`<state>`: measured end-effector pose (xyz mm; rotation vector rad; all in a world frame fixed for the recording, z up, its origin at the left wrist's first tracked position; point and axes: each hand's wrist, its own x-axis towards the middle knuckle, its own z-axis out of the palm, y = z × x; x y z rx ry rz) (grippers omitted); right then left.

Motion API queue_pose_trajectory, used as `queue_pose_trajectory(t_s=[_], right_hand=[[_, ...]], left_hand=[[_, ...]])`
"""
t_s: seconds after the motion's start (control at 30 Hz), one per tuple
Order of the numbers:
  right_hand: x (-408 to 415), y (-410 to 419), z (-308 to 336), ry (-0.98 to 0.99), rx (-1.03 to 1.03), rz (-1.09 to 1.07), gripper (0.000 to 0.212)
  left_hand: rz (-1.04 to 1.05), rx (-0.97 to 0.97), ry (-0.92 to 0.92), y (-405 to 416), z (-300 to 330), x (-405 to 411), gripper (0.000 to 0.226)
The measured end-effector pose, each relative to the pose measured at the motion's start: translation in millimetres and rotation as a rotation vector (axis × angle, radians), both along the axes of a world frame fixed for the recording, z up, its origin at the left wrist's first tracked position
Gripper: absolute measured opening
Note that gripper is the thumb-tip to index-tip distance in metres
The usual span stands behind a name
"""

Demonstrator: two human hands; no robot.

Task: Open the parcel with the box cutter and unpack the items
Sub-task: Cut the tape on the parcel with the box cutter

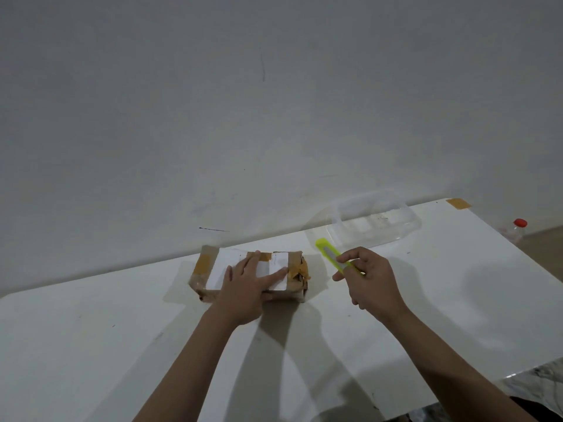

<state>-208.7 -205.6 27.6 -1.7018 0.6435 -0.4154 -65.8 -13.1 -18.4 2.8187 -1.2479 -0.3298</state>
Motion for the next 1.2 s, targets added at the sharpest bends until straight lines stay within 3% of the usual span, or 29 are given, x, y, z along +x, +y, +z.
queue_pose_trajectory(t_s=[0.13, 0.3, 0.5, 0.63, 0.8, 1.03, 1.2], right_hand=[[15, -3, -13, -0.002, 0.051, 0.005, 0.021], [37, -4, -28, 0.037, 0.061, 0.085, 0.027], [61, -14, -50, 0.043, 0.019, 0.208, 0.03], [68, -27, -64, 0.117, -0.091, 0.16, 0.036], [77, -37, -88, 0.168, -0.354, 0.025, 0.028], [86, -35, -107, 0.163, -0.565, 0.079, 0.022], [82, -29, -107, -0.002, -0.654, 0.079, 0.022]], left_hand=[[0.155, -0.11, -0.052, 13, -3, -1, 0.069], [0.424, -0.492, 0.114, 17, -6, -10, 0.063], [0.699, -0.42, 0.077, -19, -11, -18, 0.089], [0.674, -0.345, 0.069, -21, -17, -13, 0.108], [0.638, -0.348, 0.031, -17, -21, -11, 0.105], [0.576, -0.361, 0.02, -12, -20, -10, 0.103], [0.459, -0.323, 0.056, 5, -18, -11, 0.114]])
